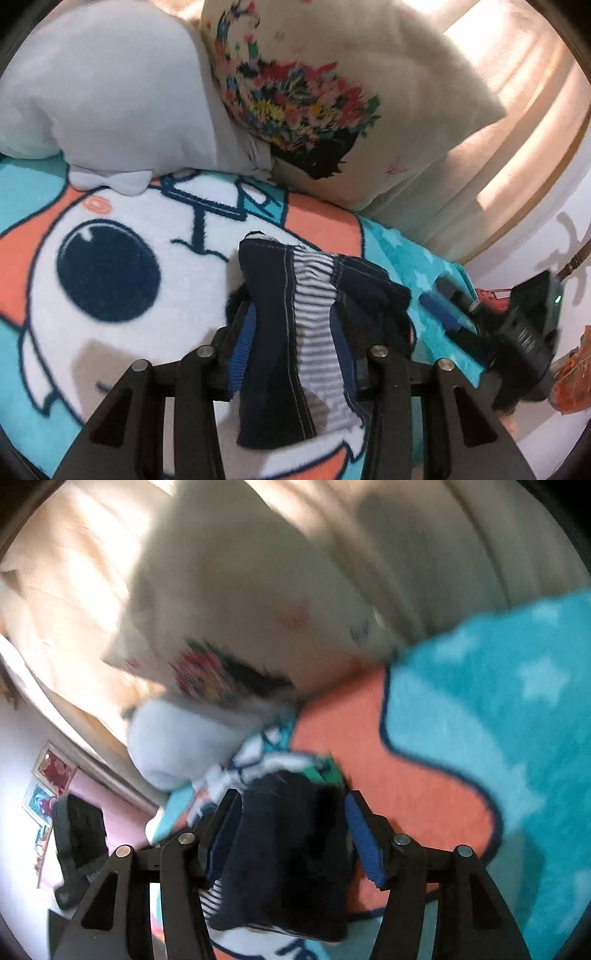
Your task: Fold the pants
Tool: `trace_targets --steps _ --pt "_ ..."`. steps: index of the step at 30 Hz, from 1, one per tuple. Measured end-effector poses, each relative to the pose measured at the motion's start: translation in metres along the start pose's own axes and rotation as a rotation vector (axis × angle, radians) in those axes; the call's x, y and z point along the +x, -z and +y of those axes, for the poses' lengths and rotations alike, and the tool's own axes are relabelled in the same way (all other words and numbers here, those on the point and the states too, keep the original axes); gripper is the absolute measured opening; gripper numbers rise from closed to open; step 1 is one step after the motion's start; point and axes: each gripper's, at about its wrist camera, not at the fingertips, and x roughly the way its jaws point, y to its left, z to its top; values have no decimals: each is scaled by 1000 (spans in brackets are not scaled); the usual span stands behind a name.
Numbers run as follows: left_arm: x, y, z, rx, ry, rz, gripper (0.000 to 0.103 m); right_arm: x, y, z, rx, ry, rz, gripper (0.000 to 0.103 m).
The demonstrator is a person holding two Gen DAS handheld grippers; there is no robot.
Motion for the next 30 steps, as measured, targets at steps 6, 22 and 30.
trace_targets --steps 6,22,30 --pt "12 30 -1 25 -22 35 41 11 3 24 -21 -185 45 68" --pt "-57 62 -38 161 -343 -246 72 -26 41 23 -65 18 -29 74" --pt "-94 82 -54 184 -494 -363 96 -56 84 21 -154 249 -76 74"
